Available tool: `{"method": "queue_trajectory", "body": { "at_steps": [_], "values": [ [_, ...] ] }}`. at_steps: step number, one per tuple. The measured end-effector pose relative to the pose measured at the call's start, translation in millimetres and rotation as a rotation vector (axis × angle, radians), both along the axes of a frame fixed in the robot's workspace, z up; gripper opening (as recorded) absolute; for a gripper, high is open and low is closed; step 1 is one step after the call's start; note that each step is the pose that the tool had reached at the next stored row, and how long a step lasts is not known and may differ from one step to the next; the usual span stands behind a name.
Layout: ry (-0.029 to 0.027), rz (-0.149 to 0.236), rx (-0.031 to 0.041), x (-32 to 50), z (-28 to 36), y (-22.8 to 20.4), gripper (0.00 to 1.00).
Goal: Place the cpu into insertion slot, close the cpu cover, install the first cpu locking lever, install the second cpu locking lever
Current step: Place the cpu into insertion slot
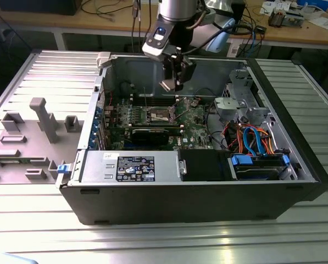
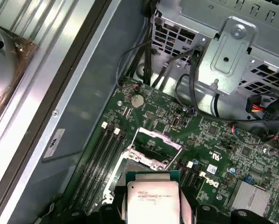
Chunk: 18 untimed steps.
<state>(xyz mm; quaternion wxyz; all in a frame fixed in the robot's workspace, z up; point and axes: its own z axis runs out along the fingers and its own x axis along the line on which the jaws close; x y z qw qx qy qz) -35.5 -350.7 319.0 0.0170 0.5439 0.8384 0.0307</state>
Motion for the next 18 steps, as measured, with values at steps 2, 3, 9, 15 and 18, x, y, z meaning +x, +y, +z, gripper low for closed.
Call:
{"method": "queue_trajectory", "body": {
  "at_steps": [2,3,9,15,18],
  "values": [
    [0.0,-0.088,-0.0001,0.1,-2.0,0.2,0.54],
    [0.0001,-0.102,-0.0002,0.1,-2.4,0.2,0.54],
    [0.0018,-0.105,0.0001,-1.6,-3.5,0.4,0.54],
    [0.0024,-0.184,0.0,-2.1,-7.7,0.8,0.54],
    [0.0023,-0.231,0.0,-2.1,-9.7,0.8,0.54]
  ]
}}
